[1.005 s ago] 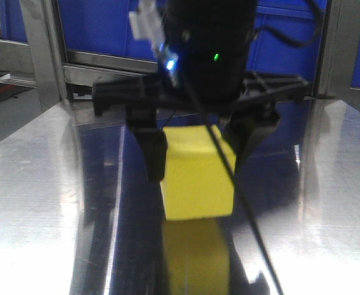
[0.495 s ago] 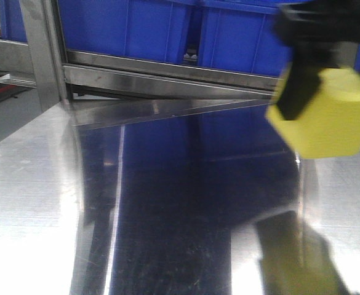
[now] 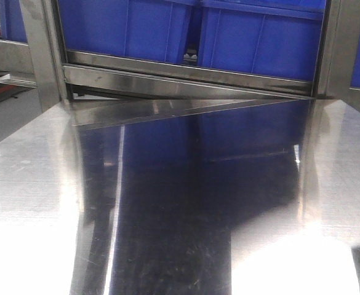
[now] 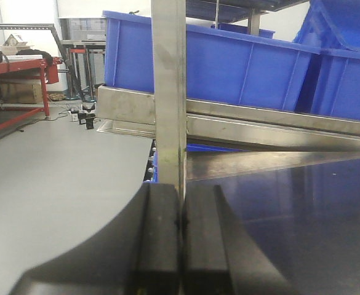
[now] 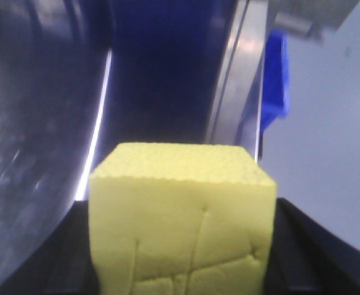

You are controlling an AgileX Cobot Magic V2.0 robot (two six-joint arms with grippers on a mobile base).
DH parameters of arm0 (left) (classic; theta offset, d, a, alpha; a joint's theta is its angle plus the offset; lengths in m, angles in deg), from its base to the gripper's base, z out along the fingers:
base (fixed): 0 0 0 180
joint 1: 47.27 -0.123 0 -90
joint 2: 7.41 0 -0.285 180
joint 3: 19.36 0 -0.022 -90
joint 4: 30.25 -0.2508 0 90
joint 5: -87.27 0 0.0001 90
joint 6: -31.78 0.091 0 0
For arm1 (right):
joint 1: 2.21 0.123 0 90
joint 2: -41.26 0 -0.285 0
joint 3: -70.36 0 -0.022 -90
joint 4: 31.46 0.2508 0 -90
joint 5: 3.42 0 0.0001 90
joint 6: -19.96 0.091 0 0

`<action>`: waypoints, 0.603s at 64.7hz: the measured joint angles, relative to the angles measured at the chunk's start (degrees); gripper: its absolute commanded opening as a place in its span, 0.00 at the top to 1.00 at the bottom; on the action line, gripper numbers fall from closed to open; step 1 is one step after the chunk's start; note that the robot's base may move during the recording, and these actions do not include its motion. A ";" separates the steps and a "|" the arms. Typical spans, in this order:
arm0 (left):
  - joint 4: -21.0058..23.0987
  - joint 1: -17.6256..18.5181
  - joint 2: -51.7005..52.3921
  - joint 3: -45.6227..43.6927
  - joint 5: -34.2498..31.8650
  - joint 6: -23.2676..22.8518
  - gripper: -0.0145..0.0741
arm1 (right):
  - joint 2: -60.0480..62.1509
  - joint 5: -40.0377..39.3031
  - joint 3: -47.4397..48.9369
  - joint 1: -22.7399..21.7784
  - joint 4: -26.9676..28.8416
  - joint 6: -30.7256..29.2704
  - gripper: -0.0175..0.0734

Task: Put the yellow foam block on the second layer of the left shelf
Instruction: 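Lift the held cube up off the steel table with the right gripper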

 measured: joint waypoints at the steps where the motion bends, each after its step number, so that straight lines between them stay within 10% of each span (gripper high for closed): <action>1: 0.00 0.00 0.00 0.00 0.00 0.00 0.70 | 0.69 -0.86 -0.50 -0.14 0.09 -0.14 0.29; 39: 0.00 0.00 0.00 0.00 0.00 0.00 0.70 | 27.89 -15.35 -12.80 -0.22 0.42 -1.29 0.29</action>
